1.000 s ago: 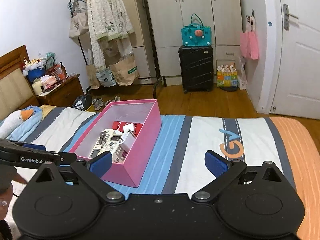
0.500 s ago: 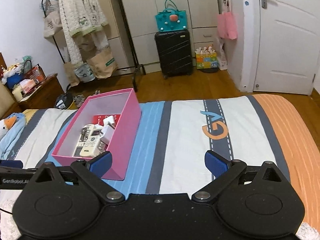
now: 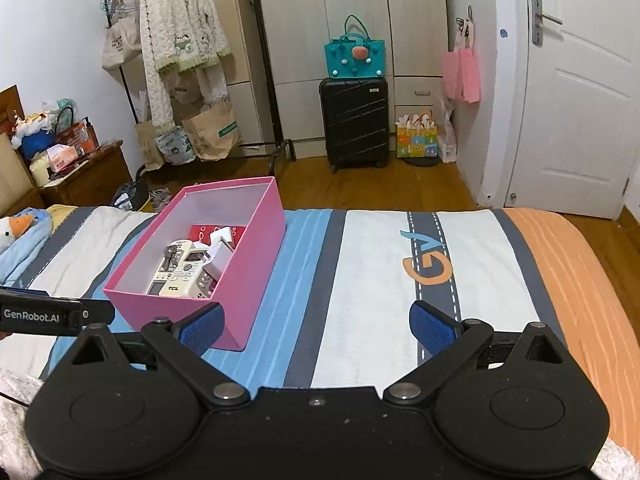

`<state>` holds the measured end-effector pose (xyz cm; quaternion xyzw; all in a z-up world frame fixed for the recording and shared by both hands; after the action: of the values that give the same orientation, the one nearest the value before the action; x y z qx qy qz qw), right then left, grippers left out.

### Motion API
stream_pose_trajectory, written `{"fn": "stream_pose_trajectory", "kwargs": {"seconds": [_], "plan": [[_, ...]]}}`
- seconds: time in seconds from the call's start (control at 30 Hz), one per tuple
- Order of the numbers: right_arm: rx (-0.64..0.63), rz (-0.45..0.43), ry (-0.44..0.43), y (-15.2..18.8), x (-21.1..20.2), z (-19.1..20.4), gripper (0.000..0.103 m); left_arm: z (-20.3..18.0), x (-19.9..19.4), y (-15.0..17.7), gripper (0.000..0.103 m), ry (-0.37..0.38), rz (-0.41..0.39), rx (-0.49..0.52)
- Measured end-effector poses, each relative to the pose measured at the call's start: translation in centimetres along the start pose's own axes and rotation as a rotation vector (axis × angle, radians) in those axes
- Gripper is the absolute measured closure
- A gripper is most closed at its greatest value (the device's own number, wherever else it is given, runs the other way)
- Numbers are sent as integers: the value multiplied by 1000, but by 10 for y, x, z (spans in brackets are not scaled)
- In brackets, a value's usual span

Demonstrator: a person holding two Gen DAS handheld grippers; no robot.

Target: Organize rigid objects

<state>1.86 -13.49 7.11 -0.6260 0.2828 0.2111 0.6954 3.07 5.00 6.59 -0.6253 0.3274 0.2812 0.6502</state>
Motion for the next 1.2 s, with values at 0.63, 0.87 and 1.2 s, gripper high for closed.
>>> {"fn": "stream_pose_trajectory", "kwargs": {"seconds": [0.63, 0.87, 1.2], "plan": [[-18, -1, 13, 6, 2, 9, 3, -1, 9, 5, 4, -42, -15, 41], [-13, 7, 13, 7, 2, 8, 3, 1, 12, 7, 4, -47, 1, 52], [-26, 15, 5, 6, 5, 9, 3, 0, 12, 8, 3, -79, -5, 65]]}}
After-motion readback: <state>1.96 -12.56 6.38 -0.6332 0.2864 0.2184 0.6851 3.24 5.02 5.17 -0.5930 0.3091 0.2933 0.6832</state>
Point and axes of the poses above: each gripper's, at about its wrist camera, not at the fingertips, and x roughly the way its jaws point, z to its left, y to its underside, the point moved 2 cm from there along x, roughly the way its jaws point, and after that the axes turned 1 degree about -y, right-handed, at the moved point
